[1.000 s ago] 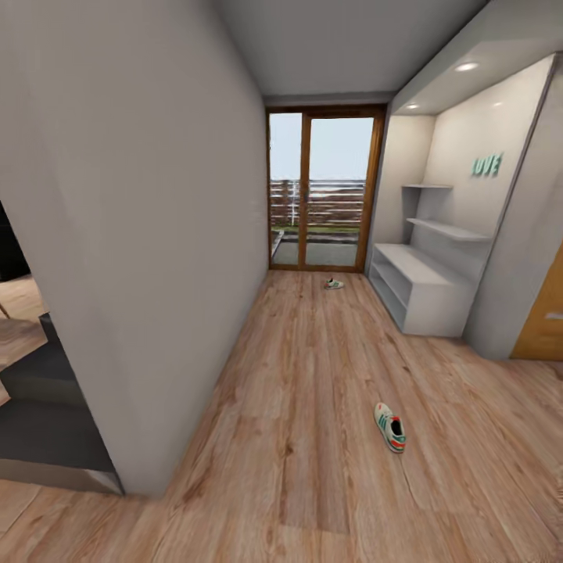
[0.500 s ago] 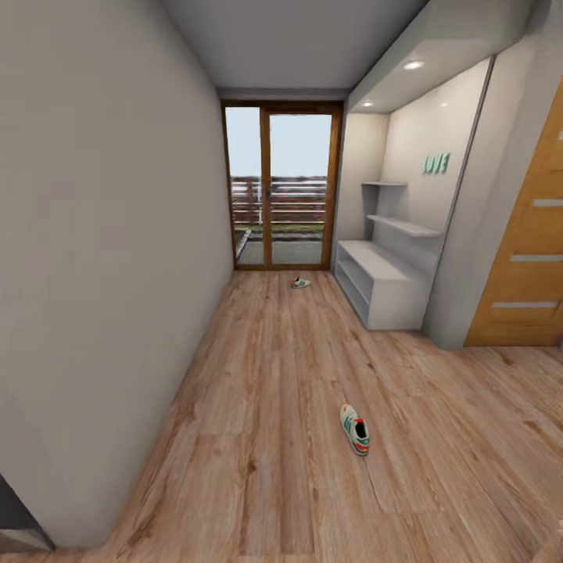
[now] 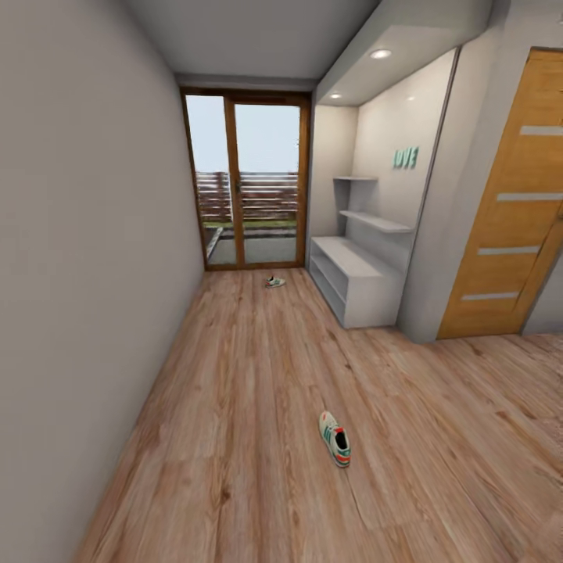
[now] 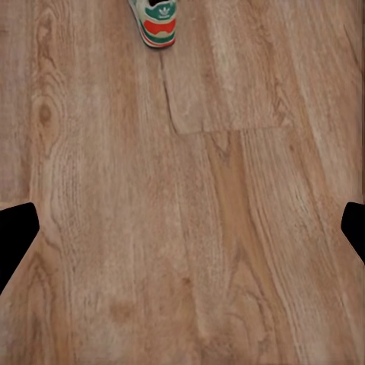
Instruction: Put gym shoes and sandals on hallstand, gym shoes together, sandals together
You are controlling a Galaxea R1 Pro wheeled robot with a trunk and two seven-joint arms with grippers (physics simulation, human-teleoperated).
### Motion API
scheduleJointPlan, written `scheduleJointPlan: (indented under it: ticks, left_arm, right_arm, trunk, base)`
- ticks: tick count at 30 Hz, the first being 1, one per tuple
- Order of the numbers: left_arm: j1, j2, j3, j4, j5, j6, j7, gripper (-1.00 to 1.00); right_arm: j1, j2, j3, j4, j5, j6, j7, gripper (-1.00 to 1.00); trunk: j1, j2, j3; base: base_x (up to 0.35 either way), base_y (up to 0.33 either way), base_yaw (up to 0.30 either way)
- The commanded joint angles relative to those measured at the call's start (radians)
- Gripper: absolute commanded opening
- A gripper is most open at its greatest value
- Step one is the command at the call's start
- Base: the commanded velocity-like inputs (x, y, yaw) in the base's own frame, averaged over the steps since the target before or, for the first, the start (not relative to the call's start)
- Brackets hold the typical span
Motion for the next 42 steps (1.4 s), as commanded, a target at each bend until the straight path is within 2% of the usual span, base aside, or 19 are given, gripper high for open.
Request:
scheduleJointPlan:
  ticks: [1, 20, 42]
  left_arm:
    - [0.0, 0.0, 0.001, 0.0, 0.003, -0.003, -0.001, 1.0]
    - [0.0, 0.0, 0.0, 0.0, 0.003, -0.003, -0.001, 1.0]
    - [0.0, 0.0, 0.001, 0.0, 0.003, -0.003, -0.001, 1.0]
  right_arm:
    - [-0.001, 0.0, 0.0, 0.001, -0.002, -0.003, 0.001, 1.0]
    - [-0.001, 0.001, 0.001, 0.0, -0.001, -0.001, 0.0, 1.0]
    - [-0.001, 0.004, 0.004, -0.001, 0.0, -0.003, 0.0, 1.0]
  trunk:
    - [0.001, 0.0, -0.002]
    - [0.001, 0.0, -0.029]
    - [0.001, 0.0, -0.03]
  base:
    - [0.335, -0.001, -0.183]
    - [0.335, 0.0, -0.131]
    - [0.335, 0.0, -0.004]
